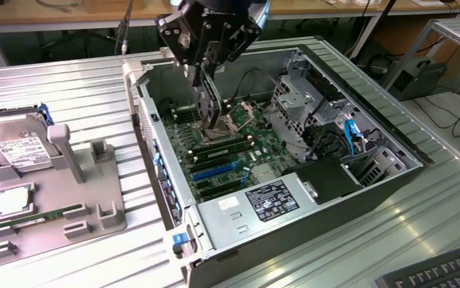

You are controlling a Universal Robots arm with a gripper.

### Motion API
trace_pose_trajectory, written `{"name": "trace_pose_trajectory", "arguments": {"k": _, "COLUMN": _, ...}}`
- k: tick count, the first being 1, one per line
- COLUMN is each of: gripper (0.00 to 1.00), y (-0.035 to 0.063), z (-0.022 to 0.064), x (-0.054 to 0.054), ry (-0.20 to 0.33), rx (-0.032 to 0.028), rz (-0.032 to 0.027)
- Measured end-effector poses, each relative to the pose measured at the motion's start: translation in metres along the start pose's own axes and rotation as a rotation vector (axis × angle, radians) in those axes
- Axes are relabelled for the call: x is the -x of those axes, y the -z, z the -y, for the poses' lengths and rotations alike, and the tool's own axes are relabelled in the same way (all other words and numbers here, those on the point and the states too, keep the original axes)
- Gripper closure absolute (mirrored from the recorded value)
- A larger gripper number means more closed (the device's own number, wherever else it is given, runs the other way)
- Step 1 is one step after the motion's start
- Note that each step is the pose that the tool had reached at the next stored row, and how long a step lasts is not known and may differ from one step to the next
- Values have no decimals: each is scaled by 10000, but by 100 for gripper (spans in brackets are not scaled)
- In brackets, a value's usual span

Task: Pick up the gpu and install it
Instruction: 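Pick up the gpu and move the gpu toward the slot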

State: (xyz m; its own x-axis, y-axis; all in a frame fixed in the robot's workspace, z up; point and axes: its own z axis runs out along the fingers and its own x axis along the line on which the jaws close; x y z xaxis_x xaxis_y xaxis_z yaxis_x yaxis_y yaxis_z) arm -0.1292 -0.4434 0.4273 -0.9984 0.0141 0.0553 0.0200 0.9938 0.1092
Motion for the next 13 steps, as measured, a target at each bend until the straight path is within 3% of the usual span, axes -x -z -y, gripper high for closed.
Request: {"name": "trace_pose_trajectory", "arguments": {"k": 13, "gripper": 74, "y": -242, "z": 81, "x": 738, "ry": 0, "rx": 0, "rz": 1}}
